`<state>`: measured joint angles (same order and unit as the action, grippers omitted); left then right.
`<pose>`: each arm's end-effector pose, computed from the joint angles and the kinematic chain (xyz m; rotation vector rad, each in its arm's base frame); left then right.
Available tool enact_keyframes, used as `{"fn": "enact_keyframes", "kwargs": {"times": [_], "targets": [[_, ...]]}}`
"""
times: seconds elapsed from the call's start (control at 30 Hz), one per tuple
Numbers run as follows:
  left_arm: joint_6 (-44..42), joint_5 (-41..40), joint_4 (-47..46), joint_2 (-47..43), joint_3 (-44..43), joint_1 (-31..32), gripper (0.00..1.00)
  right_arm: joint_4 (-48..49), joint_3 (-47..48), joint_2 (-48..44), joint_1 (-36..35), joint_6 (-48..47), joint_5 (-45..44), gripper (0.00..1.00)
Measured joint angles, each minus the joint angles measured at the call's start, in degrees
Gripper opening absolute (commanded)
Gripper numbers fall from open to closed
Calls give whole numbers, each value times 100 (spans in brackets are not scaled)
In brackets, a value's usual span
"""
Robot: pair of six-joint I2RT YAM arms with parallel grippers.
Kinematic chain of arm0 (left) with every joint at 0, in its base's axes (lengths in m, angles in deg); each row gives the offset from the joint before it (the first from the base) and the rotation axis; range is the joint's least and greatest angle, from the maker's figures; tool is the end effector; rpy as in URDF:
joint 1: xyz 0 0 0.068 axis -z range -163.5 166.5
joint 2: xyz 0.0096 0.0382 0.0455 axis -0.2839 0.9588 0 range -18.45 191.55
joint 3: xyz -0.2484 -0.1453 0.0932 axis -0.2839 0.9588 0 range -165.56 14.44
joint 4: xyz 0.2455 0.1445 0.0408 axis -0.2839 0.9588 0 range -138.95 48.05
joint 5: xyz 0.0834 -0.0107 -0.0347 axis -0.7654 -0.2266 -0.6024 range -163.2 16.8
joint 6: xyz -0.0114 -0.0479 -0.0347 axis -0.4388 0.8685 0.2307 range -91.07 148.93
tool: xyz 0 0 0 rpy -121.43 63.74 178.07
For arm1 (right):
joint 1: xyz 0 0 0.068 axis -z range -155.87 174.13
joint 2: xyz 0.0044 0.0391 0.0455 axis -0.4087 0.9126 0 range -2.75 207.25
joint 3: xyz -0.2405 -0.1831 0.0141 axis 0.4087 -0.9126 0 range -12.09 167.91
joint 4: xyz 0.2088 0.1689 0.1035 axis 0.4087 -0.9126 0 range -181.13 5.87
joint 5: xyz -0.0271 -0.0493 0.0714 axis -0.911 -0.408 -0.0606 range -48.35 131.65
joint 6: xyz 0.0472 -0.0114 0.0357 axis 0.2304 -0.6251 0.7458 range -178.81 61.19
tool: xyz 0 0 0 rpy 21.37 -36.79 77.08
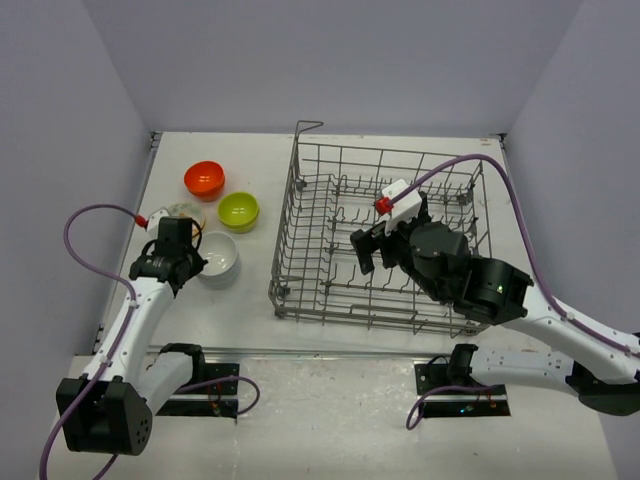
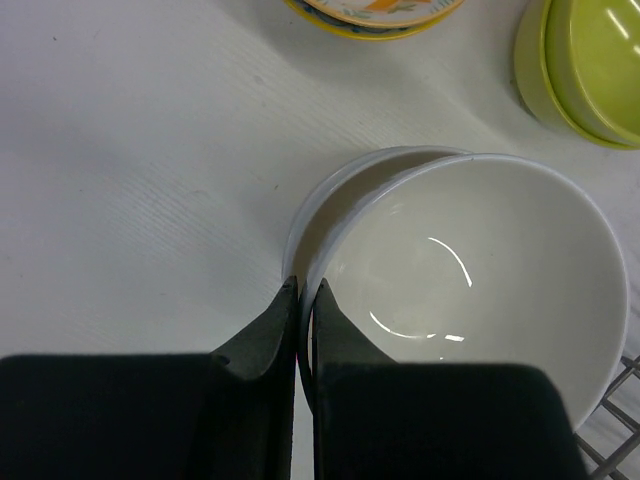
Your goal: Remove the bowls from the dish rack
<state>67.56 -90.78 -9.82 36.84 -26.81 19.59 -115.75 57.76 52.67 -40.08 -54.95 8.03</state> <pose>0.2019 0.0026 0.2544 -0.8630 2.2820 0.0629 0.1129 0.1767 0.4493 -0.5533 1.7434 0.2897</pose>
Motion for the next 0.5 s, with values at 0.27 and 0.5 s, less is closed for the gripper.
{"fn": "enact_keyframes", "kwargs": {"times": [0.27,0.5], "targets": [[151,-192,57,-17,42,9,18,2,-76,-140,0,0,133,99],[284,-214,44,-146,42,68,45,9,-87,-214,4,0,190,99]]}}
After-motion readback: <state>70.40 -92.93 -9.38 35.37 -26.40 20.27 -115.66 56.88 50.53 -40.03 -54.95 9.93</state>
